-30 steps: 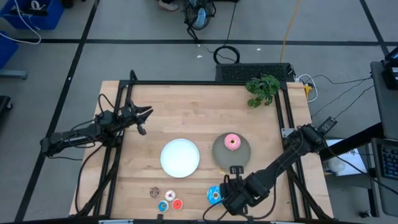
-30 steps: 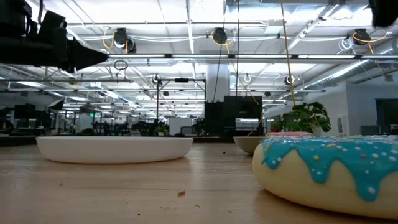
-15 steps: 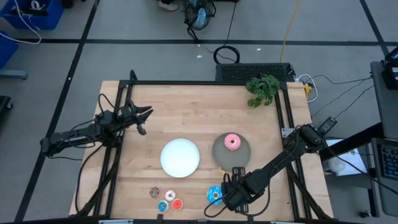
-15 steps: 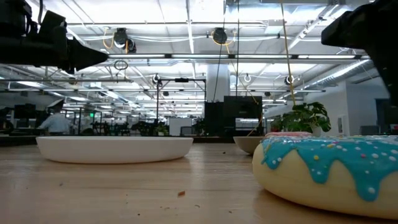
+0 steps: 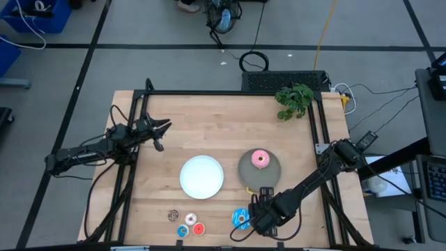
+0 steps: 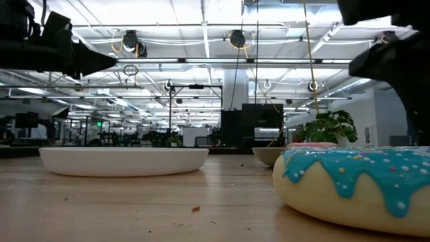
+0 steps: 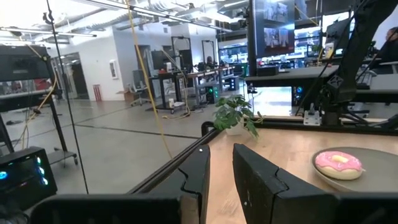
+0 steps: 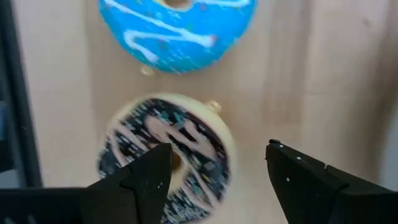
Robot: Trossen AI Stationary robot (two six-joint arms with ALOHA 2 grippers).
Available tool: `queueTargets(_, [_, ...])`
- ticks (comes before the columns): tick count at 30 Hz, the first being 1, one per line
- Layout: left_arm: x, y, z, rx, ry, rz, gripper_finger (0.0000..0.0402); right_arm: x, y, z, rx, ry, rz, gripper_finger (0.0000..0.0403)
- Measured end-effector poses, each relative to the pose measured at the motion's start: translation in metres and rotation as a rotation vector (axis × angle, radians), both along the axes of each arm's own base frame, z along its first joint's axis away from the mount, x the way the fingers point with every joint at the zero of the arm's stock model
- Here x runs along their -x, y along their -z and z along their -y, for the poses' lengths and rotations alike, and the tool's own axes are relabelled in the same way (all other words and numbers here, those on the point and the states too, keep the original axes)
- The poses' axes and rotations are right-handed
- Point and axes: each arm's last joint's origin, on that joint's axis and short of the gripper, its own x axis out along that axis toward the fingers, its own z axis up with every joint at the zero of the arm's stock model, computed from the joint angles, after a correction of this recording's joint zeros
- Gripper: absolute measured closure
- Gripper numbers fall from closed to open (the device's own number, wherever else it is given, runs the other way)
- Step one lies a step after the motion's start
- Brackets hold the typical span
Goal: Pick & Place donuts
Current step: Put the large black donut on the gray plate
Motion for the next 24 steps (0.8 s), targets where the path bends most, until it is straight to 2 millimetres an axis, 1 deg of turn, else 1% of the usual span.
queueTargets(8, [0.000, 0.000, 0.000, -0.004, -0.002, -0.002, 0.0325, 0.010, 0.011, 0.000, 0.018, -0.015, -0.036, 0.0162])
queueTargets(17, [0.000, 0.001, 0.000, 0.000, -0.002, -0.013, 0.0325, 0.012, 0.029, 0.002, -0.032, -0.015, 0.023, 0.0164])
queueTargets(20, [0.000, 0.002, 0.000, 0.004, -0.002, -0.025, 0.0325, 0.015, 0.035, 0.004, -0.045, -0.006, 0.020, 0.0170])
queueTargets(24, [0.000, 0.002, 0.000, 0.005, -0.003, -0.024, 0.0325, 0.017, 0.039, 0.005, -0.051, -0.005, 0.008, 0.0185])
